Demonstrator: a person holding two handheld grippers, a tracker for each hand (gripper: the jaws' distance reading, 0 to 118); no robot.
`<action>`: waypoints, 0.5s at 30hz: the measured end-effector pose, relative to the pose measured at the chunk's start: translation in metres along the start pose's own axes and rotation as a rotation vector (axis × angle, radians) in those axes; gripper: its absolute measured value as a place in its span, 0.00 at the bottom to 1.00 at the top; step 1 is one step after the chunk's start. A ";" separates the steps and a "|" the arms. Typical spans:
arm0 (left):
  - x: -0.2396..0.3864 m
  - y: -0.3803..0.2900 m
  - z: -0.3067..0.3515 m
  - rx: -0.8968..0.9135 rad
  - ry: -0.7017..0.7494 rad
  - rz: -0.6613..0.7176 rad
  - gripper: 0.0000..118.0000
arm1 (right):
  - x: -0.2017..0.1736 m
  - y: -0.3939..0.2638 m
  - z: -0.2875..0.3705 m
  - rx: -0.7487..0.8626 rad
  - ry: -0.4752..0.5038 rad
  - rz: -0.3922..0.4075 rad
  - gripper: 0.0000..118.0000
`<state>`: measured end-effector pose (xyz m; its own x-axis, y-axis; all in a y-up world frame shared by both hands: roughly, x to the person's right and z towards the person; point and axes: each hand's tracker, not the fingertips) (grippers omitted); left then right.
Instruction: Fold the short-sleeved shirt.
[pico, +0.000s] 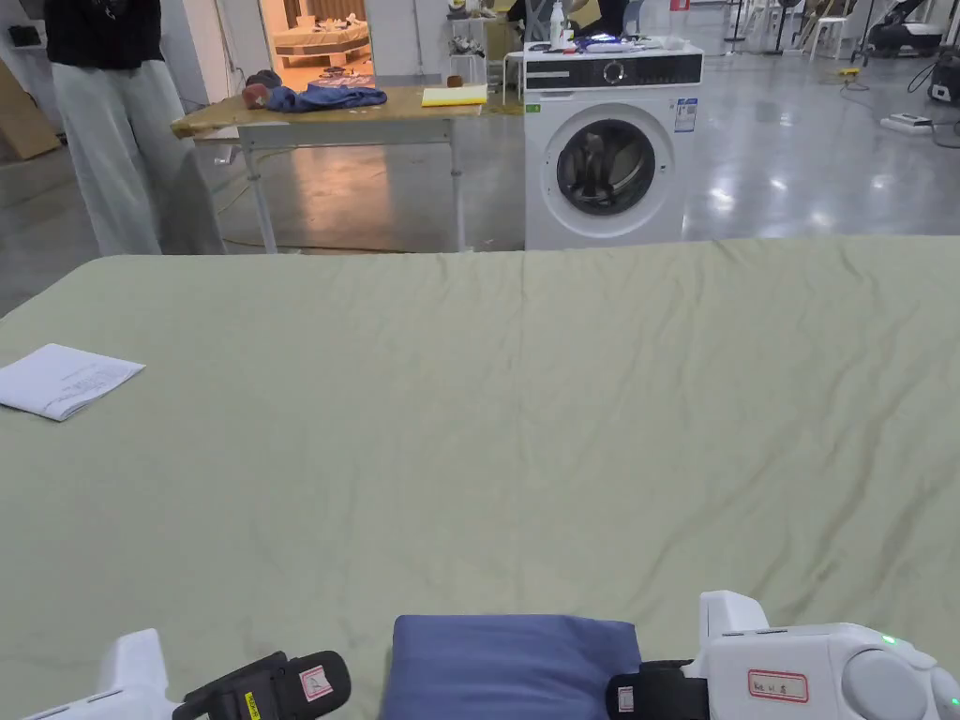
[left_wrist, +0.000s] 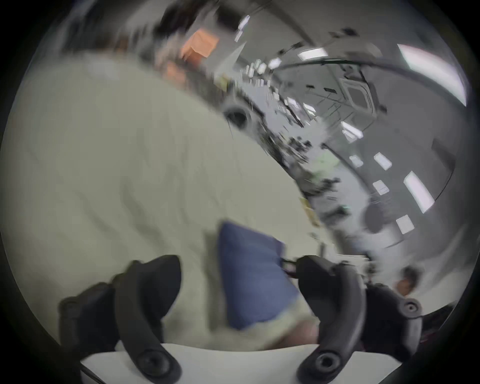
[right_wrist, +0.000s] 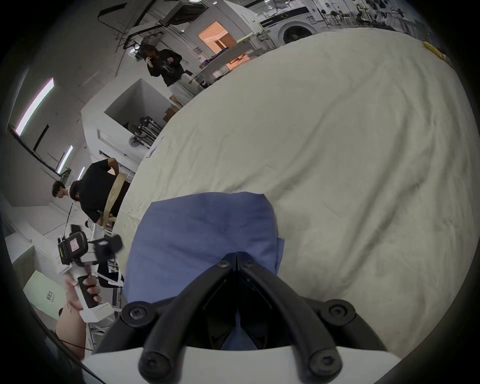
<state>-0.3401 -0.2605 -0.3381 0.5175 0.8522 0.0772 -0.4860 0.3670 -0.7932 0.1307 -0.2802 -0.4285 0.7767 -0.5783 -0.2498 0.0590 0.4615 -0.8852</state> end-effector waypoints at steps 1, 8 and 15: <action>0.002 -0.001 -0.011 -0.039 -0.050 0.033 0.75 | 0.000 0.000 0.000 0.000 0.001 0.004 0.00; -0.054 0.022 -0.088 -0.256 -0.234 0.276 0.75 | 0.000 -0.004 0.000 0.008 0.009 -0.018 0.00; -0.048 0.016 -0.146 -0.348 -0.083 0.118 0.19 | 0.000 -0.004 0.000 0.009 0.006 -0.016 0.00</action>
<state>-0.2699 -0.3499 -0.4426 0.4068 0.9134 0.0104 -0.2632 0.1282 -0.9562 0.1306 -0.2825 -0.4247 0.7716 -0.5898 -0.2383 0.0769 0.4583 -0.8855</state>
